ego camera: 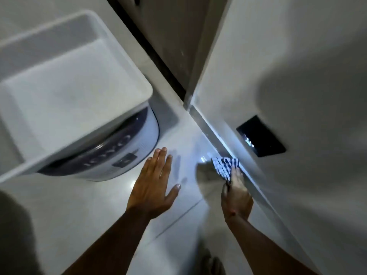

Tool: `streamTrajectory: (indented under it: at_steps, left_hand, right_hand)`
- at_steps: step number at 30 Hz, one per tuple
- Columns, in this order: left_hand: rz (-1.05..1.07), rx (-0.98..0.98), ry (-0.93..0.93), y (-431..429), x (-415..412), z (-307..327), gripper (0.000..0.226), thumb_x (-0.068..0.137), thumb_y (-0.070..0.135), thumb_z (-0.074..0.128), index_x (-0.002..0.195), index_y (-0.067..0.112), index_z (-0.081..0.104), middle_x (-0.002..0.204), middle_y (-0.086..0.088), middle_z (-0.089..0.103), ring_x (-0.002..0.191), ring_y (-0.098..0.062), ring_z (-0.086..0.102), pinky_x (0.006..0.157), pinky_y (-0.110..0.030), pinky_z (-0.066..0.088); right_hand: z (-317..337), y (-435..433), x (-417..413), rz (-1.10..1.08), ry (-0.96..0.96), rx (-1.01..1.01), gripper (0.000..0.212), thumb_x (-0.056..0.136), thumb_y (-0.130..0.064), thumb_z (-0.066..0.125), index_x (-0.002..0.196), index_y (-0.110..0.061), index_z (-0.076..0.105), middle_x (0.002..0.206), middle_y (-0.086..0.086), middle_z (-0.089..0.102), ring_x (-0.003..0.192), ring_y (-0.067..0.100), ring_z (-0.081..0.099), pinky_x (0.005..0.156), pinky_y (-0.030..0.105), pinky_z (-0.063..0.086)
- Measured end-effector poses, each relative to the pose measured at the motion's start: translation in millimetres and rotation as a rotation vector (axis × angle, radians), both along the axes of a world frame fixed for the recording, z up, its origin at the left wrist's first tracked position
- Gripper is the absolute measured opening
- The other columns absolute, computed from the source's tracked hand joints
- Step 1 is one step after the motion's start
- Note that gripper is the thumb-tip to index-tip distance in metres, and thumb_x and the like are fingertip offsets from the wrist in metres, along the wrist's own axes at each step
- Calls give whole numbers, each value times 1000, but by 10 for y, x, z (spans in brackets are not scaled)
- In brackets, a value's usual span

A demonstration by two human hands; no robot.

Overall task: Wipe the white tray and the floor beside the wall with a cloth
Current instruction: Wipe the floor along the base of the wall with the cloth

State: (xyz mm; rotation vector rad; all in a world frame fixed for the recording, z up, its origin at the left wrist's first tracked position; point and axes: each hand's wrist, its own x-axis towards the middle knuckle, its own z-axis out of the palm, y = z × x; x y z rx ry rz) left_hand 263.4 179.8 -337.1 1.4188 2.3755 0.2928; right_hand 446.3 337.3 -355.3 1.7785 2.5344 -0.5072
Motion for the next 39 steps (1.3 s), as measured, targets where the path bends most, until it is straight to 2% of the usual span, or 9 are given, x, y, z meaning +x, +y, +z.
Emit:
streamTrajectory:
  at_steps: [5, 9, 11, 14, 18, 23, 29, 35, 39]
  left_hand:
    - [-40, -22, -12, 158, 89, -1028, 84, 96, 62, 31, 160, 13, 6, 169, -5, -3, 157, -19, -9, 127, -34, -3]
    - [-56, -58, 1, 183, 38, -1477, 87, 94, 58, 40, 159, 7, 12, 169, -12, 6, 157, -26, 2, 127, -44, 14]
    - [-72, -64, 15, 141, 1, -1537, 87, 95, 59, 40, 159, 7, 11, 169, -13, 7, 157, -27, 3, 127, -45, 16]
    - [-54, -40, 2, 78, -9, -1553, 89, 95, 62, 39, 158, 5, 14, 169, -15, 10, 157, -28, 5, 126, -46, 17]
    - [-22, -41, -1, 33, -54, -1584, 95, 92, 69, 38, 159, 6, 13, 169, -13, 9, 157, -26, 4, 125, -47, 21]
    - [33, -14, 26, 146, -184, -1674, 99, 90, 72, 39, 159, 6, 10, 169, -14, 8, 157, -27, 4, 127, -47, 18]
    - [12, -8, 25, 120, -223, -1659, 99, 91, 71, 39, 159, 5, 9, 169, -15, 6, 157, -28, 3, 124, -51, 24]
    - [37, 13, 47, 172, -188, -1682, 99, 90, 72, 41, 159, 6, 14, 168, -16, 12, 157, -30, 9, 124, -50, 26]
    - [27, 18, 49, 166, -211, -1676, 99, 90, 71, 44, 158, 5, 17, 168, -16, 14, 156, -30, 11, 124, -49, 27]
  right_hand:
    - [-877, 88, 28, 37, -89, -25, 75, 81, -4, 69, 146, -9, 32, 152, 10, 39, 139, 26, 38, 104, 43, 47]
    - [-1135, -36, 123, 76, 19, 69, 65, 95, -26, 49, 149, -6, 19, 158, 15, 19, 147, 28, 16, 121, 44, 11]
    - [-1099, -88, 280, 292, 35, 88, 65, 97, -38, 35, 151, -9, 12, 160, 11, 10, 149, 26, 4, 122, 41, 2]
    - [-1069, 82, 495, 667, -89, 68, 63, 94, -28, 30, 151, -8, 12, 158, 14, 10, 148, 31, 12, 120, 45, 7]
    - [-1104, 697, 308, 837, -118, 51, 62, 87, -8, 34, 148, -3, 21, 155, 14, 16, 144, 32, 26, 119, 40, 15]
    - [-1285, 719, -500, 697, -34, 84, 59, 95, -3, 41, 150, -7, 20, 158, 13, 24, 147, 25, 17, 120, 39, 14]
    - [-1049, 414, 583, 657, -140, 38, 64, 92, -6, 29, 151, -11, 7, 160, 9, 8, 148, 26, 15, 119, 40, 19]
    - [-1200, 677, -1199, 538, 11, -10, 61, 94, -1, 29, 152, -12, 12, 162, 7, 10, 149, 20, 4, 121, 34, 0]
    - [-1232, 608, -693, 589, 11, 61, 56, 99, -8, 26, 152, -14, 9, 162, 7, 11, 149, 21, 8, 121, 37, 10]
